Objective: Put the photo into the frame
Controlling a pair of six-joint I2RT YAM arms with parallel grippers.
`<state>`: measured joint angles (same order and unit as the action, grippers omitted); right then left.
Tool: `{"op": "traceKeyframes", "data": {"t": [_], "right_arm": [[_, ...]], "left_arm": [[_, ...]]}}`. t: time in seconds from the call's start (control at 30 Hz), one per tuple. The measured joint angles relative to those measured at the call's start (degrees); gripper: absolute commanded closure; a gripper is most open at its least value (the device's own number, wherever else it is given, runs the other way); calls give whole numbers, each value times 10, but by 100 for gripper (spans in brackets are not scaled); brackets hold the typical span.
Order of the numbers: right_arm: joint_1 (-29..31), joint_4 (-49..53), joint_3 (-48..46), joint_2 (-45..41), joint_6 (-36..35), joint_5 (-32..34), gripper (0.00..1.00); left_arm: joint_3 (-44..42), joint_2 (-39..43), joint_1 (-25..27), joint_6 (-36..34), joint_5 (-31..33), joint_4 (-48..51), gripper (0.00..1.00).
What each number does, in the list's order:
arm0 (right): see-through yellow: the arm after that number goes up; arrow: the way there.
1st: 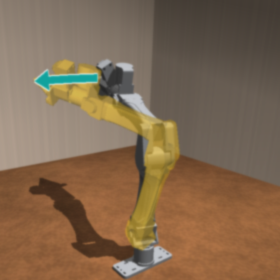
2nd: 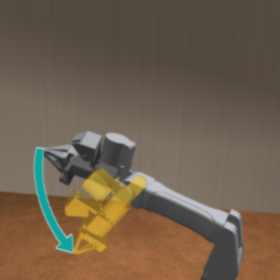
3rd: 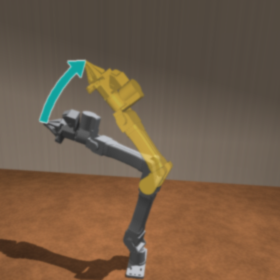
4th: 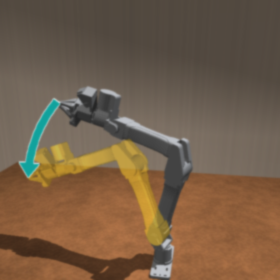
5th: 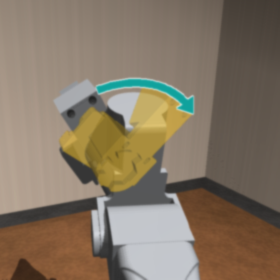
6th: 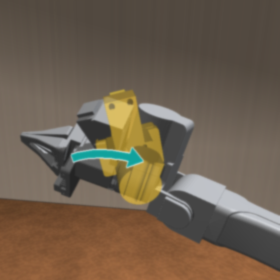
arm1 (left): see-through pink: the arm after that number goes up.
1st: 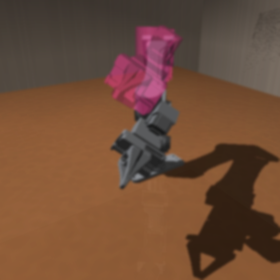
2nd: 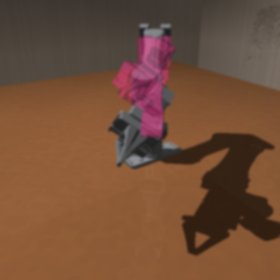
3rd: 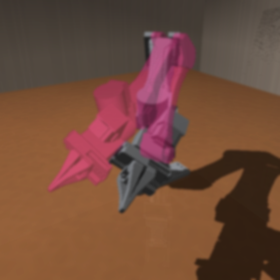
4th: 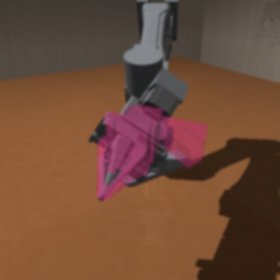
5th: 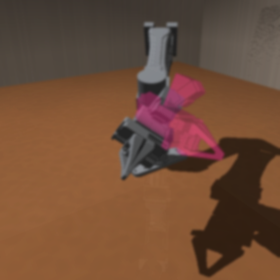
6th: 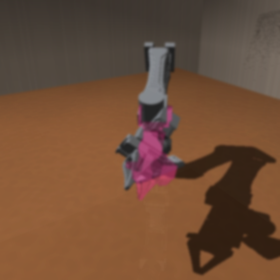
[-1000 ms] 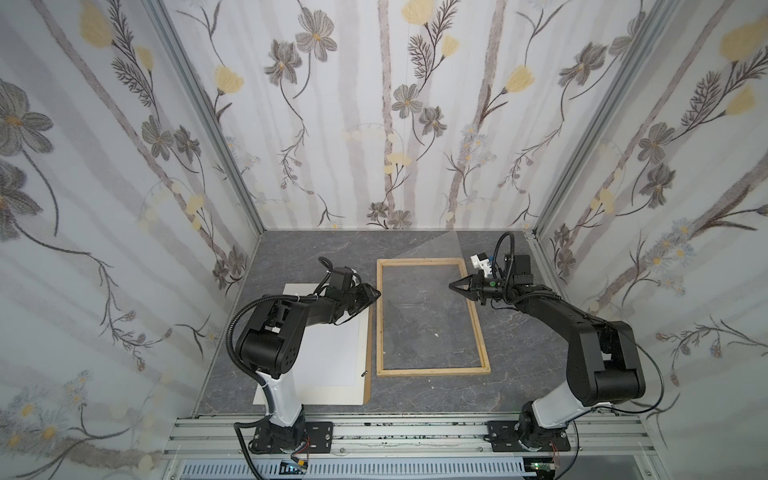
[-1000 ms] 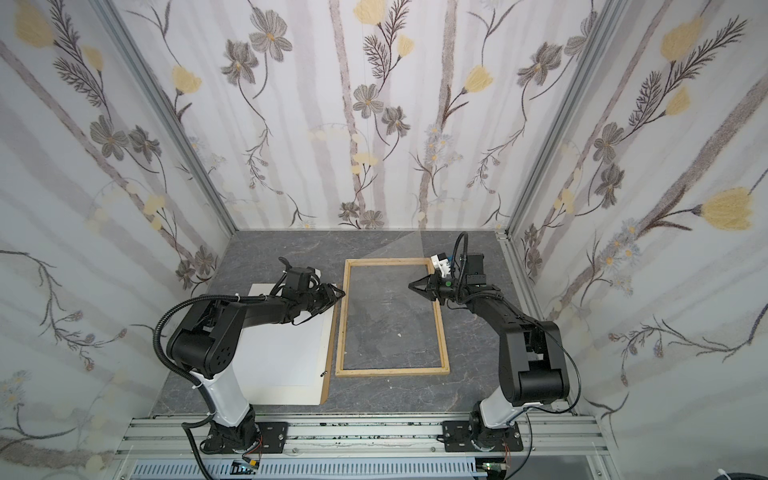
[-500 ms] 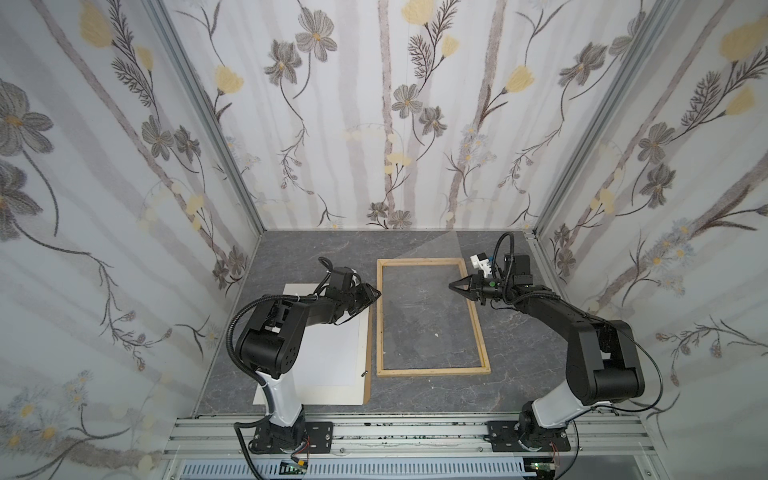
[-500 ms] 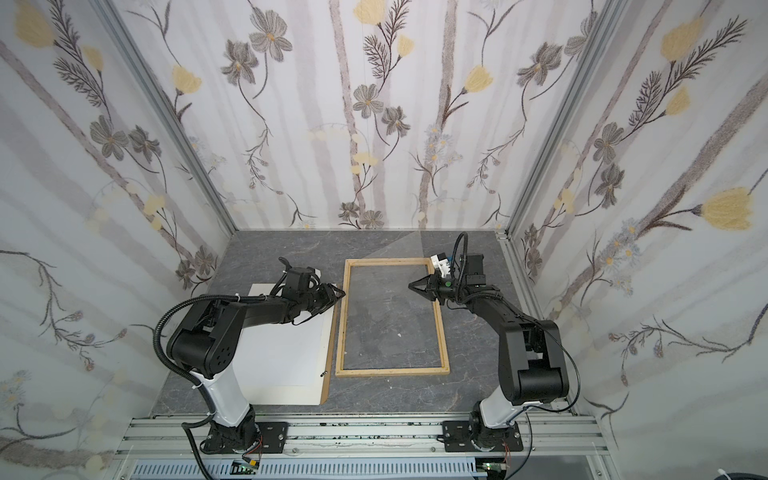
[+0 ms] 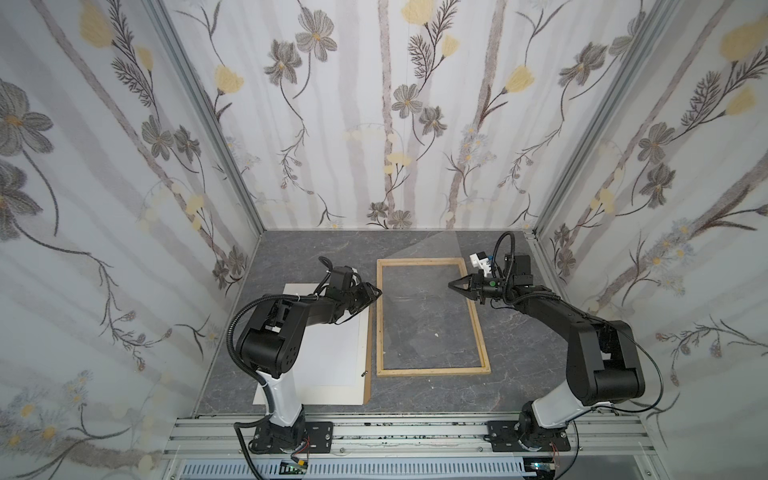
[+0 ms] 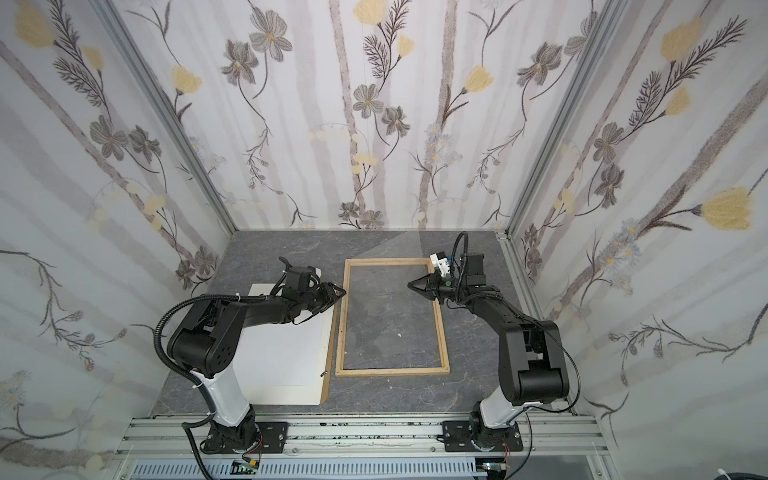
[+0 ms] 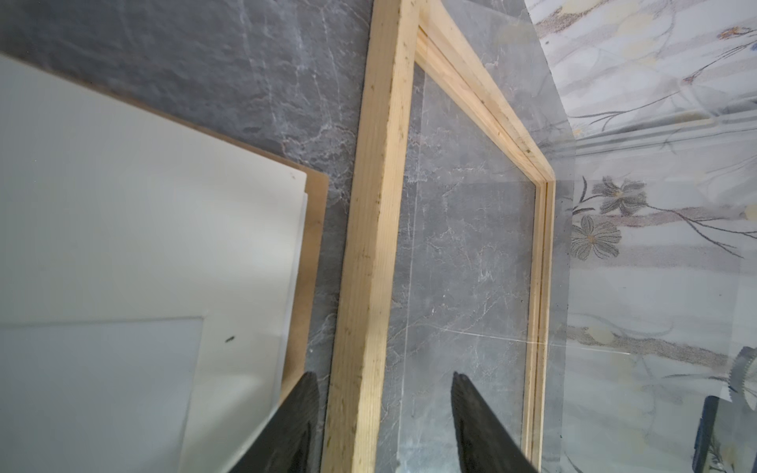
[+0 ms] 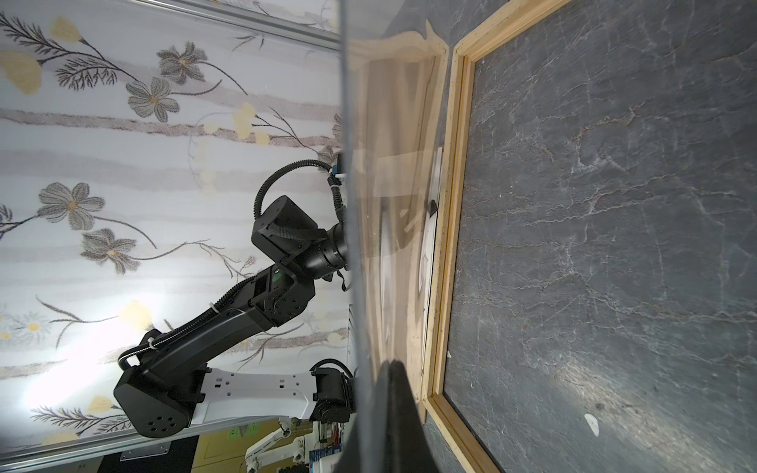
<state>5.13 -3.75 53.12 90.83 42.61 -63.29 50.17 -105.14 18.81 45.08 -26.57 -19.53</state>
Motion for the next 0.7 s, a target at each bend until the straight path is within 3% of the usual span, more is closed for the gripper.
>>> {"op": "traceKeyframes", "data": {"t": [0.7], "right_arm": [[-1, -38, -25, 41, 4, -9, 100]], "left_arm": [[-14, 0, 0, 12, -7, -18, 48]]}}
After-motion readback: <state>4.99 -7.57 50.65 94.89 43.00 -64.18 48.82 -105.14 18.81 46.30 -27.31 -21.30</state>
